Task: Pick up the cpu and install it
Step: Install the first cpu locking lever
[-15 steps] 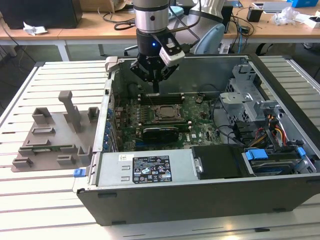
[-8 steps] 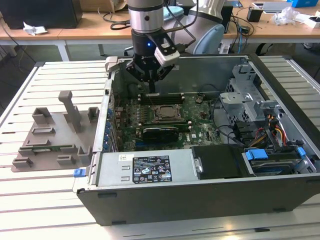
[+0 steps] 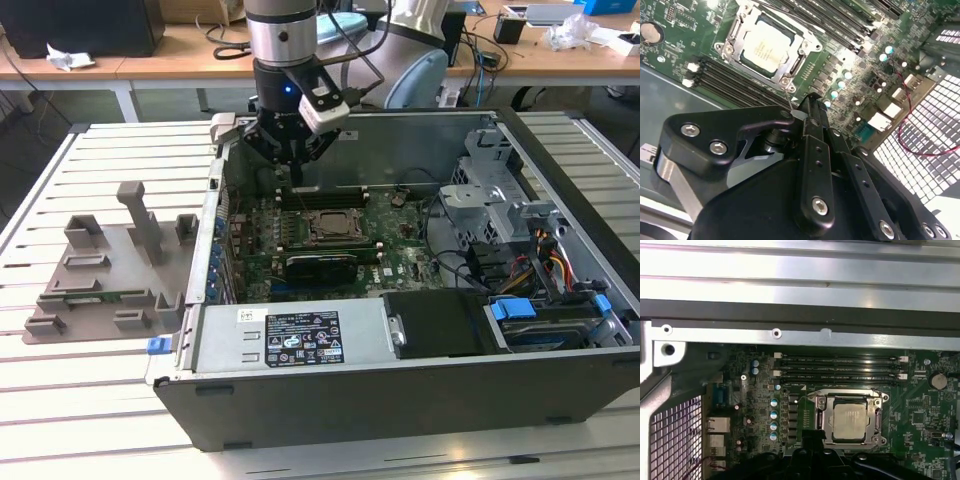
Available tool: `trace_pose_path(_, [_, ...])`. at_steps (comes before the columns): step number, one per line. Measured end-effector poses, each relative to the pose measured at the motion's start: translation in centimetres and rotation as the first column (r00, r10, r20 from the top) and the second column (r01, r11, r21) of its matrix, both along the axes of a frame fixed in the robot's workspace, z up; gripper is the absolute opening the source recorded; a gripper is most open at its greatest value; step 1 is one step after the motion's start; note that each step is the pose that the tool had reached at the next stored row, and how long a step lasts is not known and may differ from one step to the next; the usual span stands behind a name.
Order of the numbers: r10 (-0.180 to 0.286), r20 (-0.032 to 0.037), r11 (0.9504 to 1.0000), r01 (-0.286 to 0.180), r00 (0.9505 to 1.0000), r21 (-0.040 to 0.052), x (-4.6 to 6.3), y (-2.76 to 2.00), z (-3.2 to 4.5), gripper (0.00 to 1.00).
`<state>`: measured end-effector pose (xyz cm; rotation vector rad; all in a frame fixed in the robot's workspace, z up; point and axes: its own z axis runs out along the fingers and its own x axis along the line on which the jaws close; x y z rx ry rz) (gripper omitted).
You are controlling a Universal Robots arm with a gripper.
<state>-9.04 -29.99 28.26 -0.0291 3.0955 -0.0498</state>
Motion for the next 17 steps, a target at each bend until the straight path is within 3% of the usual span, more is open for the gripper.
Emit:
trace_pose_path(4, [0.0,-0.0003,1.0,0.0,1.0,-0.0002,-0.8,0.14,-0.08,0.11])
trace_pose_path(8, [0.0,0.0,1.0,0.0,1.0,0.0,-1.4,0.72,-0.23,0.11])
trace_pose_path(13, [0.0,0.0,1.0,0.0,1.0,0.0,-1.9,2.56,-1.02,0.11])
trace_pose_path(15, [0.001,0.0,1.0,-0.001,1.0,0.0,-2.1,2.91,-1.41,0.11])
trace_pose_path(17, [0.003,-0.0001,1.0,-0.003,1.0,-0.001,-2.1,2.97,-1.73,0.11])
